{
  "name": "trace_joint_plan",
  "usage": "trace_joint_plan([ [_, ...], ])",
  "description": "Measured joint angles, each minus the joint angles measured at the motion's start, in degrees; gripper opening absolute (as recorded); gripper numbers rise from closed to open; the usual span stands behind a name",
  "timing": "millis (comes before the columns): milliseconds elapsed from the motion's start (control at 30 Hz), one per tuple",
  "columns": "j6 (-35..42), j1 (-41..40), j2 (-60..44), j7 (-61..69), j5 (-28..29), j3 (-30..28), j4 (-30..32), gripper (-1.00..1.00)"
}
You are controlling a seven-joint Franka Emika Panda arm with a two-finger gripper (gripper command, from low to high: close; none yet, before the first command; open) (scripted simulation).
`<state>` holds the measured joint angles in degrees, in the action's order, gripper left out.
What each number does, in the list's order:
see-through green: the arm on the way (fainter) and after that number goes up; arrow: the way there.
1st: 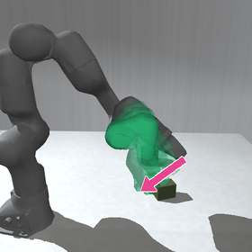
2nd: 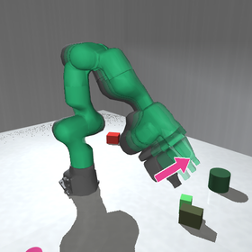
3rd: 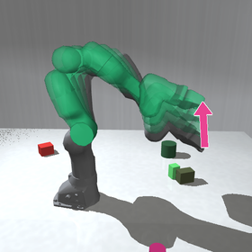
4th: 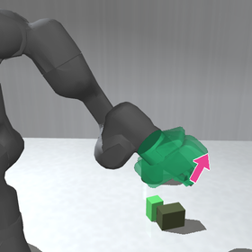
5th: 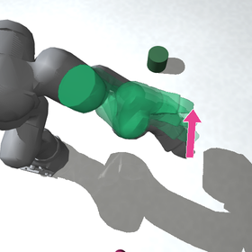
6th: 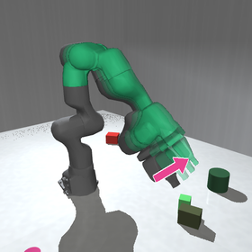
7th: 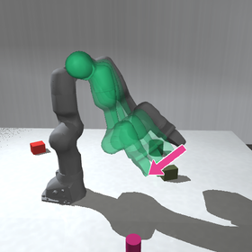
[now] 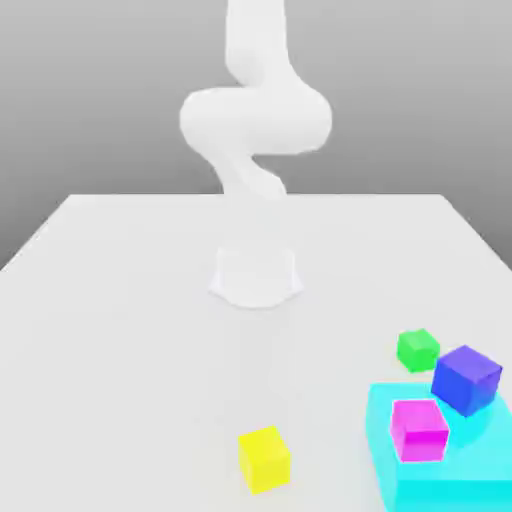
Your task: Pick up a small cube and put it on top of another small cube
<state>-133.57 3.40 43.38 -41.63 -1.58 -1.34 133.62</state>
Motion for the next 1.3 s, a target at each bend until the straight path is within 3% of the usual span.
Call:
trace_joint_plan([
  [433,-9.0,17.1,-13.7,21.5,-7.7,-3.9,9.5,0.00],
  [867,-17.9,31.4,-27.2,40.9,-13.0,-2.2,18.8,0.00],
  [1133,-23.9,38.1,-34.7,50.2,-12.5,0.7,24.7,0.00],
  [1300,-27.8,40.6,-38.8,53.7,-9.0,3.4,28.5,0.00],
])
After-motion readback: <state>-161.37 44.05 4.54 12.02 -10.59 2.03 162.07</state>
